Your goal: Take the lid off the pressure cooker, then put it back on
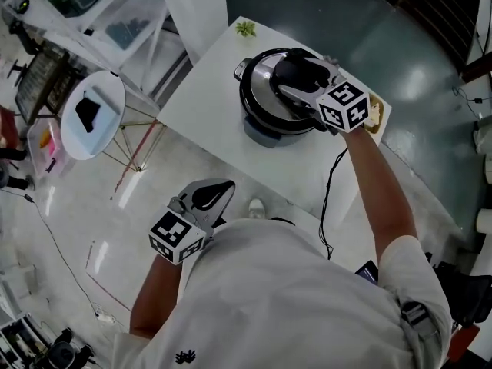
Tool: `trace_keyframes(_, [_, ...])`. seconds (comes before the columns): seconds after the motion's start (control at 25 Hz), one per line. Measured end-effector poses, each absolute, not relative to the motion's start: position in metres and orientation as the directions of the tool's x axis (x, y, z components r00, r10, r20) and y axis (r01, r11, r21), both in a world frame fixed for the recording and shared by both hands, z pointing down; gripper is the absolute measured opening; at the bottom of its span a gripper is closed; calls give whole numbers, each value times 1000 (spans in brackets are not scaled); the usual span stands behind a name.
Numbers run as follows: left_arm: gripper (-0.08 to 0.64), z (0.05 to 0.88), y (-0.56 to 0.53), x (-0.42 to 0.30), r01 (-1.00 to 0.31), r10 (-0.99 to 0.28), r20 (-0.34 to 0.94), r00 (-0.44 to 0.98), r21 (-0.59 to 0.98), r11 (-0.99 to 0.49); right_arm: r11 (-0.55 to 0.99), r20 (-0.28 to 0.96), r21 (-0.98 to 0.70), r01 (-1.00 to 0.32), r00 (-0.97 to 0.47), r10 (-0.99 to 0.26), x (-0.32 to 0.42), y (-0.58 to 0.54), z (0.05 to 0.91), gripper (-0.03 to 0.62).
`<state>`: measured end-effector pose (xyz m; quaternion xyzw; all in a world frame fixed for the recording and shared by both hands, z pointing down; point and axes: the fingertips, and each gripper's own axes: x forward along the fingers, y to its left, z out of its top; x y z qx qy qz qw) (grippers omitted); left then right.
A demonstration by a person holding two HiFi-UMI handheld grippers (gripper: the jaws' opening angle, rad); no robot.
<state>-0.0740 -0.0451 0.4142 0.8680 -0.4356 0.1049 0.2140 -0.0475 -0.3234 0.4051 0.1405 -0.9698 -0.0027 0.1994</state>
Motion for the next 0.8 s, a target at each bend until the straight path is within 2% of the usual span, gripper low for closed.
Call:
trace_keyframes(0.36, [6, 414, -75, -107, -753, -658, 370, 656, 272, -599, 961, 498, 84, -262, -824, -269, -56, -329, 419, 351])
trace_keyframes(0.56, [6, 413, -88, -120, -723, -629, 360, 689, 273, -635, 970, 534, 74, -233, -812, -236, -58, -324, 420, 299])
trace_keyframes(0.8, [6, 413, -97, -133, -685, -590, 356, 724, 272, -676, 967, 537, 65, -247, -808, -242, -58, -325, 420, 295])
